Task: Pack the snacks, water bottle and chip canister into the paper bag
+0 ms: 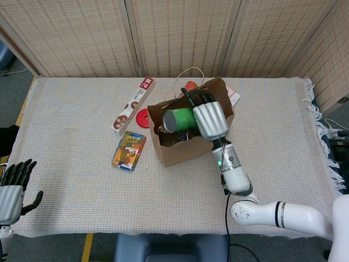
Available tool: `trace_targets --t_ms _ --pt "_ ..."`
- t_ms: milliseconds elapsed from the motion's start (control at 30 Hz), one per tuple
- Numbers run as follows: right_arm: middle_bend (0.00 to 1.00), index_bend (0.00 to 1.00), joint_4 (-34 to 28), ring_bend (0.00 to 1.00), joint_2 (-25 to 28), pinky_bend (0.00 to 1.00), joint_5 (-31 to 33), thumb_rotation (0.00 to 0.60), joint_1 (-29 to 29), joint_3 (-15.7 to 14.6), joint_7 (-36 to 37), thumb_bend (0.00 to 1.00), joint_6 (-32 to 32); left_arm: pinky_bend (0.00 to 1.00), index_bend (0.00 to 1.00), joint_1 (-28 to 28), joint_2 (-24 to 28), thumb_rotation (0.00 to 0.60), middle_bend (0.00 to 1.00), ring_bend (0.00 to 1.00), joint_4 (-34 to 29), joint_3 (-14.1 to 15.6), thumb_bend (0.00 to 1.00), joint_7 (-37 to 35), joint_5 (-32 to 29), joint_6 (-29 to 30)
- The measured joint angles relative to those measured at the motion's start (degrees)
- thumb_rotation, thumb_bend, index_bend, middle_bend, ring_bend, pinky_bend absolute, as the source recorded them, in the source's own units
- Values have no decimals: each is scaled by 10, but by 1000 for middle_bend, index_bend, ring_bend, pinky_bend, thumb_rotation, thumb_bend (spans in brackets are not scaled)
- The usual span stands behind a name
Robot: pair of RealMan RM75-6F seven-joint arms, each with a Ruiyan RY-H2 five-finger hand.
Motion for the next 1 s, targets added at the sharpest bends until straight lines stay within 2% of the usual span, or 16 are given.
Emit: trace_targets --t_ms 267,467,567,667,767,800,900,1000 --pt "110 0 -59 43 55 121 -13 600 -36 5 41 39 25 0 34 0 0 600 0 0 -2 0 384 5 -2 0" --pt "110 0 -115 41 110 97 -71 600 -95 -28 99 38 46 0 33 0 0 600 0 0 -4 -1 383 11 -4 0" --pt "110 0 -133 31 137 85 -131 600 -136 -61 134 38 67 0 31 1 -1 600 0 0 -6 -1 382 16 -5 -1" --pt "110 0 -141 19 164 69 -204 600 -188 -112 168 38 97 0 26 1 -1 600 0 0 -8 -2 382 22 -6 0" --pt "100 0 -134 6 186 49 -273 600 -251 -177 200 38 133 0 23 2 -2 600 0 0 -9 -2 382 26 -7 1" --pt "95 0 -127 4 191 46 -294 600 -277 -204 212 38 149 0 22 2 -2 600 0 0 -10 -2 383 28 -8 1" --pt "56 0 -91 0 194 15 -333 600 -334 -254 242 38 182 0 18 2 -2 600 0 0 -11 -2 384 30 -9 1" --pt "33 0 -39 0 186 0 -356 600 -373 -283 259 39 208 0 3 3 -2 600 0 0 -11 -2 384 33 -9 1"
